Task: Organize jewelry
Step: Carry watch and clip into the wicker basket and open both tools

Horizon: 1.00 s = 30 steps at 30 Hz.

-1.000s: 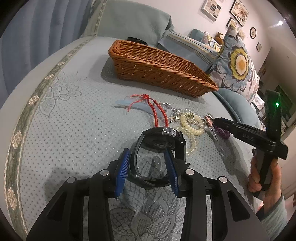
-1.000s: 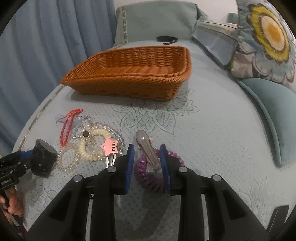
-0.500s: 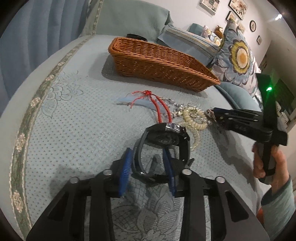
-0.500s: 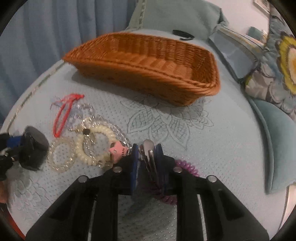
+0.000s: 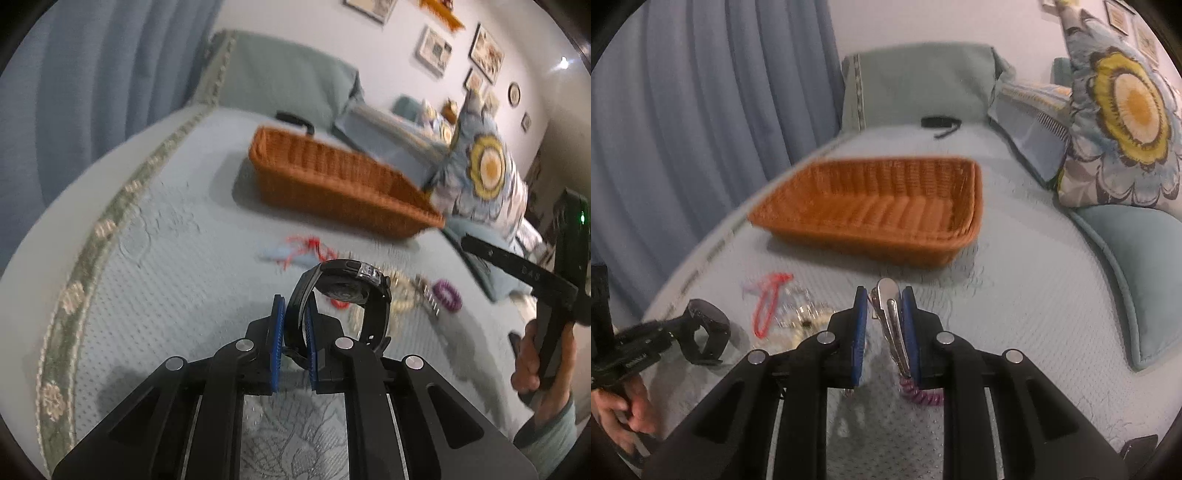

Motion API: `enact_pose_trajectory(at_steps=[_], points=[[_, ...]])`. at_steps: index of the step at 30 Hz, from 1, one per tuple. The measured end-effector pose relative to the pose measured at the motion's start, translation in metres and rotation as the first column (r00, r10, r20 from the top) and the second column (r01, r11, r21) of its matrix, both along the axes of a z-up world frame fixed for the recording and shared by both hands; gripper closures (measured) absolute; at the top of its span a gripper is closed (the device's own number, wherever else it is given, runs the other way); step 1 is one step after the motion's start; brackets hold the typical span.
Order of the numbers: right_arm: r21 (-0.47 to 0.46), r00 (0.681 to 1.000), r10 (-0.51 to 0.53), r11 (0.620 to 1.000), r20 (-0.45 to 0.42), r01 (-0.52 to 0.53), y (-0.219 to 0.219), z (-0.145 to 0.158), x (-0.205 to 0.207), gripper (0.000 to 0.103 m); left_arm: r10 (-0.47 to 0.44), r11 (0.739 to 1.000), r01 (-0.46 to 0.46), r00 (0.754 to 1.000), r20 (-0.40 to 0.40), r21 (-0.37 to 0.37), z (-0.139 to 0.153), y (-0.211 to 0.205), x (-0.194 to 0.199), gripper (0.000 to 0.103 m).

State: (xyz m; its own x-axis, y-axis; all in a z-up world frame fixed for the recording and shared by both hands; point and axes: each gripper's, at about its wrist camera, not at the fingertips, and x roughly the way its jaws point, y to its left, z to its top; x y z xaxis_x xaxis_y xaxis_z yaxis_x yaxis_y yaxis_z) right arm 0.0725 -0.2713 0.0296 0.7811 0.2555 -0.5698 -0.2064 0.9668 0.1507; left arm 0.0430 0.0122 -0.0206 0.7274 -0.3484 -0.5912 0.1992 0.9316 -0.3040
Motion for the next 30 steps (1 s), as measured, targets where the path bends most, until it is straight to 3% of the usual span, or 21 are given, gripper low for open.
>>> enact_pose_trajectory(at_steps=[6, 9, 12, 19, 25, 30], points=[[0.057, 1.0, 0.008, 0.998, 0.024, -0.009, -0.001, 0.035, 0.03, 0.087, 0.003, 1.0, -0.002, 0.996, 0.088, -0.008, 0.051, -0.009, 0.026, 0.094], [0.04, 1.0, -0.002, 0.999, 0.017, 0.001, 0.005, 0.044, 0.066, 0.086, -0.004, 1.0, 0.005, 0.991, 0.136, -0.012, 0.078, -0.021, 0.057, 0.094], [0.066, 0.999, 0.0, 0.998, -0.04, 0.002, 0.01, 0.041, 0.111, 0.087, -0.018, 1.0, 0.017, 0.989, 0.145, 0.005, 0.086, -0.04, 0.096, 0.094], [0.05, 0.982, -0.021, 0.998, -0.189, 0.031, 0.022, 0.007, 0.182, 0.087, -0.028, 0.997, 0.021, 0.996, 0.088, 0.073, 0.063, -0.074, 0.176, 0.094], [-0.017, 0.971, -0.027, 1.0, -0.238, 0.024, 0.035, -0.017, 0.195, 0.086, -0.015, 0.997, 0.013, 1.0, 0.028, 0.082, 0.035, -0.073, 0.194, 0.093], [-0.015, 0.964, -0.044, 0.999, -0.262, 0.042, 0.034, -0.025, 0.195, 0.085, -0.024, 0.997, 0.023, 1.0, 0.019, 0.08, 0.023, -0.072, 0.193, 0.085]])
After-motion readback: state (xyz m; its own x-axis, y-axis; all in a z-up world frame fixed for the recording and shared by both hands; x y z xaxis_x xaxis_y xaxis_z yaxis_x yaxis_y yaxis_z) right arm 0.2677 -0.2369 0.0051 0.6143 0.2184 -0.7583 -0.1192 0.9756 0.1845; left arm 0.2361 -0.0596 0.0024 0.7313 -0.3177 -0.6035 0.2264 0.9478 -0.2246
